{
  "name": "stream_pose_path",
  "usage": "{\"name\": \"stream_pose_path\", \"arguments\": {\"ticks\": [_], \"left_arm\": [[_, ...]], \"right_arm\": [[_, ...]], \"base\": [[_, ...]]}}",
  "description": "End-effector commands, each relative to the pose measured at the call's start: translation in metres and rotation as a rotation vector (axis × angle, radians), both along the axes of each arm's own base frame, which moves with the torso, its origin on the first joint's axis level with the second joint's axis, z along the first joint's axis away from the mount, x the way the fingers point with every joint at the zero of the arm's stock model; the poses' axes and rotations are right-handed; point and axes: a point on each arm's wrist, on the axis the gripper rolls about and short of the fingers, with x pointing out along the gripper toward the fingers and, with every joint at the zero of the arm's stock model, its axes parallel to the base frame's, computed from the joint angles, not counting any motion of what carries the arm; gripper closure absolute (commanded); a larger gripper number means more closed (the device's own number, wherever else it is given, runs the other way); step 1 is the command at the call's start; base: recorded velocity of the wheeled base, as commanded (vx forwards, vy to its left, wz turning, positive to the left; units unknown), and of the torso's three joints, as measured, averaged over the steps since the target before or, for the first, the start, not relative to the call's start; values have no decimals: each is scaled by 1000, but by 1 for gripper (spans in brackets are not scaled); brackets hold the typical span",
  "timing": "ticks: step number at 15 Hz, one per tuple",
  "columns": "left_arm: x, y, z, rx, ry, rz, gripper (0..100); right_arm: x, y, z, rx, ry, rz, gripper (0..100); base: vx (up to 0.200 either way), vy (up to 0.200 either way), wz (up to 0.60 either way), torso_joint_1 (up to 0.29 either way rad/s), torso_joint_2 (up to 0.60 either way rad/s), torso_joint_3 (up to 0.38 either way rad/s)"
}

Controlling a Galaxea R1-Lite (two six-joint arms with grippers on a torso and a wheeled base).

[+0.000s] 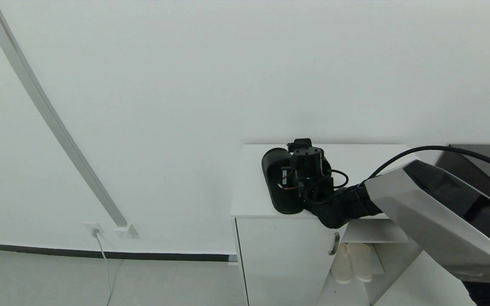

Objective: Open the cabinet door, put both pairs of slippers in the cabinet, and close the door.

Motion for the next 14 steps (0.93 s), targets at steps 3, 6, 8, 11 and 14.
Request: {"name": "stream_pose_path", "arguments": {"ticks": [3,6,8,11,14], "left_arm": [[0,0,0,0,1,-1,100],[0,0,0,0,1,-1,100],[0,0,0,3,1,-2,100],[0,0,0,3,1,-2,100],[0,0,0,3,1,-2,100]], "right_arm": [[-5,-3,19,18,-30,2,100],[-28,-12,42,18,-29,14,100],[-57,-19,58,14,-15,72,100],[-96,-30,76,14,2,167,100],[-145,-53,89,20,34,336,100]], "base": [[0,0,0,0,0,0],[0,0,0,0,0,0],[0,0,0,0,0,0],[0,0,0,0,0,0],[0,0,0,0,0,0]]}}
